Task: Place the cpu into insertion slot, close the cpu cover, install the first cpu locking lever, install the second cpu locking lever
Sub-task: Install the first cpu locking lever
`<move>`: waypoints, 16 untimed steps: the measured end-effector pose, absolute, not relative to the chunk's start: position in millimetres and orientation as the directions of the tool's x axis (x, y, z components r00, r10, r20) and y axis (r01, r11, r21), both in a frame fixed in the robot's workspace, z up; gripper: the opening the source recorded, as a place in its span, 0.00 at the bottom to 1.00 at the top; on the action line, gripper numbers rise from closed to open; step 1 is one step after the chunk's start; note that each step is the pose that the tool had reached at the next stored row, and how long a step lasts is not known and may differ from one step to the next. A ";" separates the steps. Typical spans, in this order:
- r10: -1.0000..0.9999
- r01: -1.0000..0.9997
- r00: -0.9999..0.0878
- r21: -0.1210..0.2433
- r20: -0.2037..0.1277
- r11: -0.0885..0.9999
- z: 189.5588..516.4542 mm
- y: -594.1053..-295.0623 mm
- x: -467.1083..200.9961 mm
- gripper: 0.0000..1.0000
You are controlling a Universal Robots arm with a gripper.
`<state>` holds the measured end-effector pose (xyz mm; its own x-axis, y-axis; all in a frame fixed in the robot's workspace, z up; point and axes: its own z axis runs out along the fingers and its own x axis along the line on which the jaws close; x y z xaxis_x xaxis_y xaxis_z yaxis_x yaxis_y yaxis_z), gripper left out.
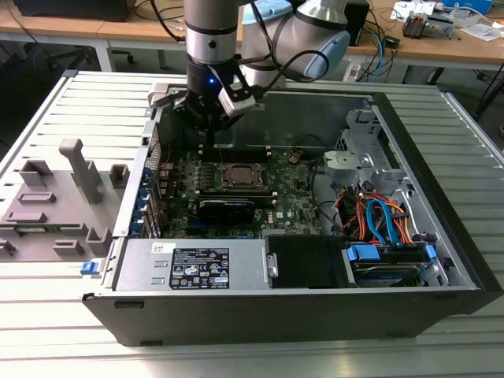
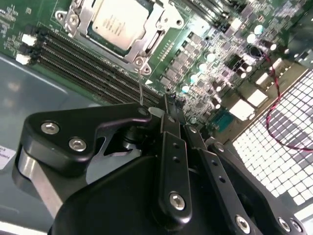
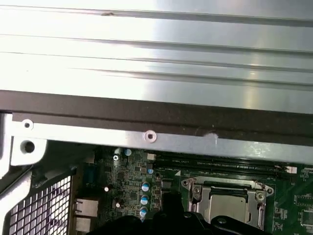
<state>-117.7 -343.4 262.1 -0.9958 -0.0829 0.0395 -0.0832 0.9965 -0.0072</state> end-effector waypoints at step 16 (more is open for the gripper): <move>-0.087 -0.087 -0.995 -0.007 0.041 0.996 261.6 -338.3 -102.9 0.11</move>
<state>-102.9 -338.3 261.6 -0.9954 -0.0866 0.0407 -0.0870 0.9962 -0.0072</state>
